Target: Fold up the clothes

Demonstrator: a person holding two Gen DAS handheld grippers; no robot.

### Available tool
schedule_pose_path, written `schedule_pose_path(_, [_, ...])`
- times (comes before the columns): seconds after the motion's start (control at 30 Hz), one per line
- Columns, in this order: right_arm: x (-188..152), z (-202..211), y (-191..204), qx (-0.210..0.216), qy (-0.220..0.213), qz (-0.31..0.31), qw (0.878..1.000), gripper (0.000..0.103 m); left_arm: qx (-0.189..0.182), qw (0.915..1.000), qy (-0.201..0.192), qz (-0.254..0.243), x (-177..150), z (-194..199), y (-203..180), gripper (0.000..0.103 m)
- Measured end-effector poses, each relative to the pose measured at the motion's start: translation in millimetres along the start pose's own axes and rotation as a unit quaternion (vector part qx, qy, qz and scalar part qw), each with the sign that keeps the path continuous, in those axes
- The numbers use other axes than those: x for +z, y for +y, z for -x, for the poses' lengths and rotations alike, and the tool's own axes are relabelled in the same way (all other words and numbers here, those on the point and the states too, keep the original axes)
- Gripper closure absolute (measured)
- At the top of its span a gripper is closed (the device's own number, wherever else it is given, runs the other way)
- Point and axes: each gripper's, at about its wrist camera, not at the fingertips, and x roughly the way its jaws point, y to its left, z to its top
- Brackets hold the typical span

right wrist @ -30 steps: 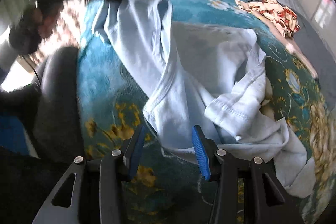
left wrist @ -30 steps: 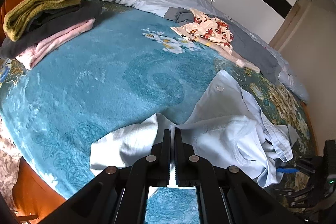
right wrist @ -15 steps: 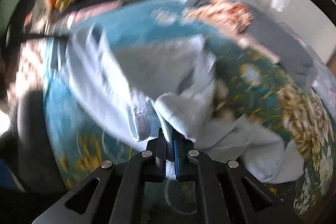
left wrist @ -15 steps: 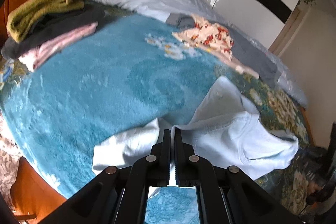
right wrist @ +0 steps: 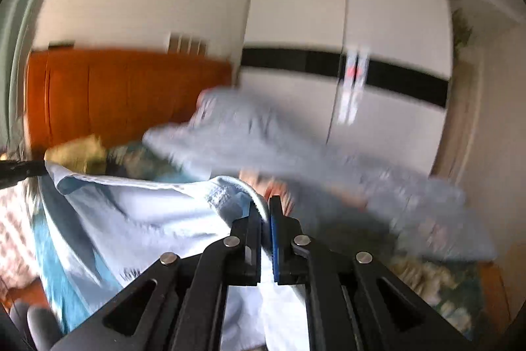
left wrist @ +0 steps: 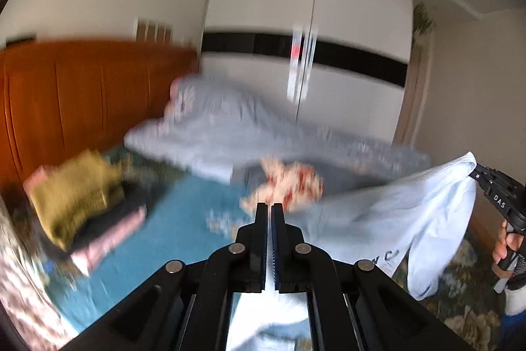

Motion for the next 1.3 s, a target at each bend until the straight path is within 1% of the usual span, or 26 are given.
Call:
schedule_pose_path(0.07, [17.5,23.3,-1.9,-0.009,-0.027,0.003,1.0,0.099,-0.009,0.9995,-0.028,-0.01,15.6,23.9,-7.8,0.1])
schedule_pose_path(0.13, [28.1,43.6,-2.6,-0.008,-0.046,0.004,0.999,0.099,-0.019,0.9988,-0.041,-0.019,20.6,39.5,-13.1,0.1])
schedule_pose_path(0.17, [29.9,50.6,-0.8,-0.004,-0.047,0.009,0.999,0.099,-0.023,0.9985,-0.044,-0.024,21.0,44.7,-15.3,0.1])
schedule_pose_path(0.27, [27.9,59.2,8.3,-0.013,-0.037,0.035,0.999,0.099,-0.027,0.9986,-0.03,-0.034,9.1,43.9,-17.7,0.1])
schedule_pose_path(0.4, [17.7,51.4,6.2,-0.01,-0.009,0.023,1.0,0.099,-0.059,0.9978,0.031,-0.004,-22.4,19.2,-9.0,0.101])
schedule_pose_path(0.47, [11.3,45.4,2.5,-0.01,0.005,0.016,1.0,0.099,-0.086,0.9945,0.06,0.006,-43.6,4.5,-9.5,0.1])
schedule_pose_path(0.53, [6.4,43.1,-1.1,-0.01,0.014,0.01,1.0,0.099,-0.104,0.9902,0.092,0.013,-66.6,-12.0,-16.5,0.099])
schedule_pose_path(0.57, [6.2,40.6,-3.4,-0.011,0.016,0.006,1.0,0.099,-0.112,0.9878,0.107,0.014,-78.4,-19.9,-21.3,0.097])
schedule_pose_path(0.6, [6.9,39.2,-5.4,-0.012,0.018,0.002,1.0,0.099,-0.117,0.9857,0.12,0.01,-90.7,-27.4,-30.0,0.094])
schedule_pose_path(0.63, [8.6,39.3,-7.0,-0.012,0.018,-0.002,1.0,0.099,-0.124,0.9832,0.134,0.003,-103.1,-35.5,-41.4,0.08])
schedule_pose_path(0.67, [10.8,38.4,-8.3,-0.012,0.018,-0.005,1.0,0.099,-0.132,0.9806,0.145,-0.004,-115.5,-42.6,-53.8,0.059])
schedule_pose_path(0.73, [16.2,34.8,-9.8,-0.01,0.017,-0.009,1.0,0.099,-0.155,0.9758,0.153,-0.016,-138.8,-50.2,-81.6,0.043])
schedule_pose_path(0.8, [21.3,31.8,-7.1,-0.008,0.016,-0.007,1.0,0.099,-0.175,0.9708,0.16,-0.034,-155.9,-56.5,-109.6,0.042])
schedule_pose_path(0.87, [26.6,25.7,-2.6,-0.001,0.017,-0.004,1.0,0.099,-0.183,0.9664,0.163,-0.077,-173.6,-61.6,-146.9,0.038])
schedule_pose_path(0.97, [31.6,17.8,2.3,0.013,0.016,-0.006,1.0,0.099,-0.173,0.9646,0.157,-0.123,-192.0,-71.9,-186.6,0.033])
schedule_pose_path(1.07, [35.5,12.9,7.7,0.031,0.012,-0.008,0.999,0.099,-0.164,0.9621,0.158,-0.15,-206.4,-82.5,-218.6,0.031])
schedule_pose_path(1.1, [36.1,12.7,9.1,0.035,0.011,-0.008,0.999,0.099,-0.152,0.9627,0.156,-0.16,-209.2,-85.0,-225.3,0.031])
schedule_pose_path(1.13, [36.4,12.5,9.4,0.038,0.01,-0.009,0.999,0.099,-0.133,0.9641,0.151,-0.173,-212.5,-89.0,-232.2,0.031])
schedule_pose_path(1.17, [36.4,12.5,8.0,0.04,0.009,-0.012,0.999,0.099,-0.101,0.9666,0.141,-0.188,-215.4,-95.0,-237.9,0.031])
schedule_pose_path(1.23, [36.4,12.4,5.1,0.044,0.008,-0.017,0.999,0.099,-0.047,0.9719,0.125,-0.194,-216.4,-106.0,-237.6,0.031])
schedule_pose_path(1.27, [36.4,12.4,3.7,0.046,0.008,-0.019,0.999,0.099,-0.036,0.9747,0.123,-0.183,-214.8,-110.1,-232.8,0.031])
schedule_pose_path(1.3, [36.4,12.4,2.3,0.048,0.007,-0.022,0.999,0.099,-0.038,0.9771,0.124,-0.169,-212.1,-112.2,-226.6,0.031])
